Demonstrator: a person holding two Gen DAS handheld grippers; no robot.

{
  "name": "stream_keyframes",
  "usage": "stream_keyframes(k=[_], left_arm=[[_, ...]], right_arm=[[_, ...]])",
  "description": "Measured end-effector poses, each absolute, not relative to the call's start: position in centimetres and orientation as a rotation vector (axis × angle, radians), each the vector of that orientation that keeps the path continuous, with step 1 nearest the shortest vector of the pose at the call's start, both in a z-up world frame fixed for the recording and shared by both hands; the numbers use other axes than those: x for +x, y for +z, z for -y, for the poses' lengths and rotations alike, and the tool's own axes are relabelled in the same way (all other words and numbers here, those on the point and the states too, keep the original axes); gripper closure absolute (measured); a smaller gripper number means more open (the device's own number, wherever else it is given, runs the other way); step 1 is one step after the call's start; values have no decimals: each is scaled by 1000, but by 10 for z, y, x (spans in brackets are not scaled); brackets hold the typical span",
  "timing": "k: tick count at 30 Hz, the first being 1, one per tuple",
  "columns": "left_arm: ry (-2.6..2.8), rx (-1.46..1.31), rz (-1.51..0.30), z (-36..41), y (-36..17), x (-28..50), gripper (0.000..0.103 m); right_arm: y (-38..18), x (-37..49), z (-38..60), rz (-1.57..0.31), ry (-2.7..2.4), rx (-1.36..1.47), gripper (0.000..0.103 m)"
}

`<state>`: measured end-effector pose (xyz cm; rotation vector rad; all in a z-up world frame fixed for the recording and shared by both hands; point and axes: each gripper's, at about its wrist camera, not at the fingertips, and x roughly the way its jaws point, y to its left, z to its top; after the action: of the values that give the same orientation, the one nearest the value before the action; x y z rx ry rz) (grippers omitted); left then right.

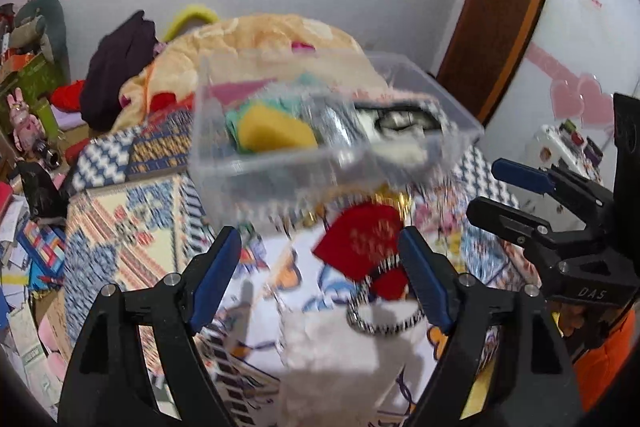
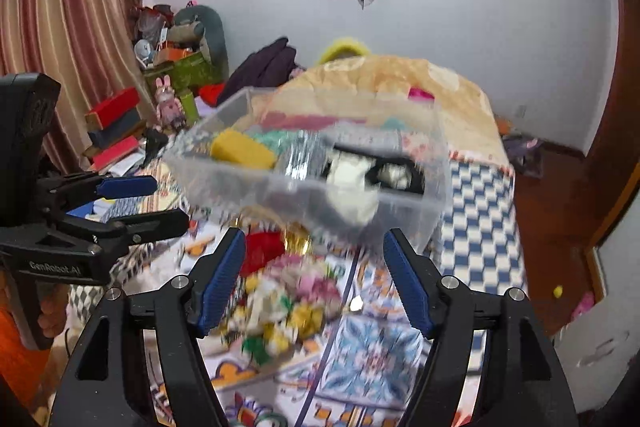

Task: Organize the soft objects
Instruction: 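Lower the sponge into the clear box with the left tool while the right tool drops the scrubber in, then grasp the beaded cord with the left tool while the right tool grasps the floral scrunchie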

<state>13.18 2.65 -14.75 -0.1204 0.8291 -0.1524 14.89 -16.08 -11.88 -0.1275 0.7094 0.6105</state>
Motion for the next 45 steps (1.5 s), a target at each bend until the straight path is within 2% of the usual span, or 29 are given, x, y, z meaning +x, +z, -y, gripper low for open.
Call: stream_keyframes(k=[7,9,11,17,20,32,38,40,42,44,45], left_arm=[[-153,-93,-877,-15,-174,124,23],[-156,-102,-883,-15,-178,124,27],[-166,-113,-893,-14,-182,124,36],[-139,-52,-886,-8,-187,124,54],[-121,-52,-882,-13,-190,126,61],[-149,-18,-901,-6,-193,128,64],[-142,16,-882,1,-194,130,83],[-143,28,-883,3,-194,132,86],[-151,33,-885,4,-194,133,87],[-153,35,-885,2,-194,135,90],[-152,36,-888,0,-193,135,90]], right_arm=[[-146,146,163,-807,625,-102,35],[-152,145,159,-826,633,-121,35],[-158,142,156,-839,638,-157,35],[-168,146,166,-853,589,-182,35],[-170,150,179,-858,557,-160,36],[-150,138,181,-811,594,-110,36],[-165,137,157,-839,620,-164,36],[-173,138,154,-848,607,-181,37],[-172,135,152,-832,593,-203,40],[-170,135,153,-824,587,-213,54],[-170,136,155,-824,586,-207,57]])
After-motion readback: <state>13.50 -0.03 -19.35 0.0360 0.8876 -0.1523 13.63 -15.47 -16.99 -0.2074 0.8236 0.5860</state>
